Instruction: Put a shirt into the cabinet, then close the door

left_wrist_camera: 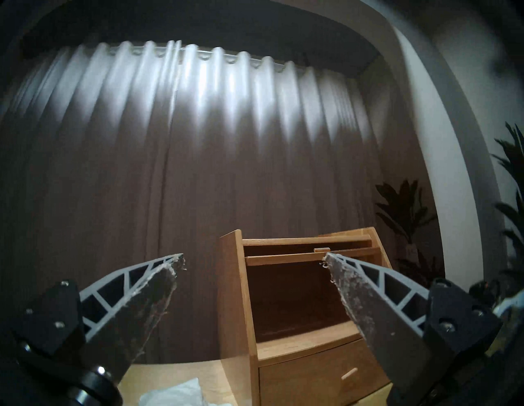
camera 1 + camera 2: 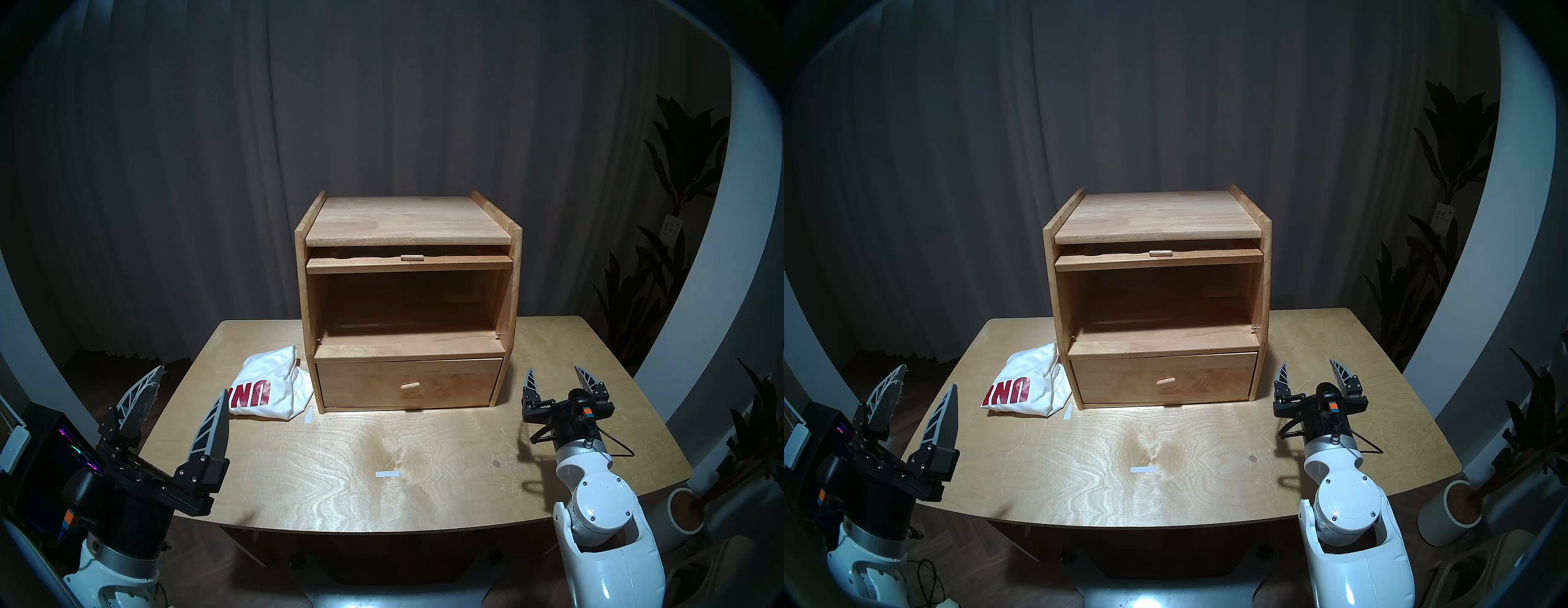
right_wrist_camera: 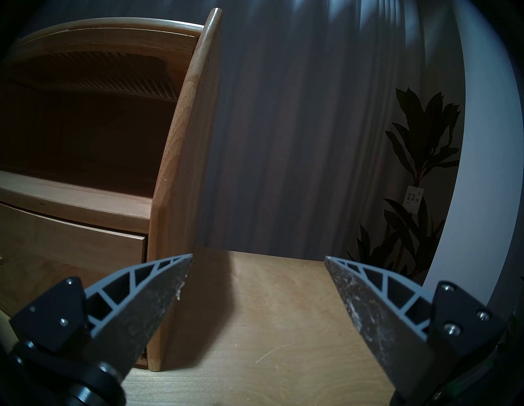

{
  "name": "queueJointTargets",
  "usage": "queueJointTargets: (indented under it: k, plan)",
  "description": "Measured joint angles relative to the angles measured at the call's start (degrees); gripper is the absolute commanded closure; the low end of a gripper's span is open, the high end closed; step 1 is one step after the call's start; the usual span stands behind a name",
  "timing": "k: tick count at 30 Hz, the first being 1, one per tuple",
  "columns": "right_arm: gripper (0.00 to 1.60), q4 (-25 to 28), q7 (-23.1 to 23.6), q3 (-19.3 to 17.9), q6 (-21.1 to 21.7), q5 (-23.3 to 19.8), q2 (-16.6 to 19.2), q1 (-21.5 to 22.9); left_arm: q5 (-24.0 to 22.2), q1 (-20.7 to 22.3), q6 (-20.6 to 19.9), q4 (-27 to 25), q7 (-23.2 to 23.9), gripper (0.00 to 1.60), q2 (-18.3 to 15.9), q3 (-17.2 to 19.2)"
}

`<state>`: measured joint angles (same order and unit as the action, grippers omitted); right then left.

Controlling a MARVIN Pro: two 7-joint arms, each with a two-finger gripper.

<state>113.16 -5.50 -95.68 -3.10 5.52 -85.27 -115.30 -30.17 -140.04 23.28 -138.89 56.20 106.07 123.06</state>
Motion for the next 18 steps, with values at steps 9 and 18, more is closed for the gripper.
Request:
queueJointTargets:
  k: [9,18]
  plan:
    - [0.0,-0.37,-0.04,0.0,0.0,-0.02,0.0,0.1,9.92,5.33,9.19,1.95,5.82,0.0,-5.62,4.5]
    - [0.0,-0.48,-0.08,0.01,-0.01,-0.03,0.0,0.21,22.68,11.29,18.2,7.82,8.05,0.0,-11.23,6.11]
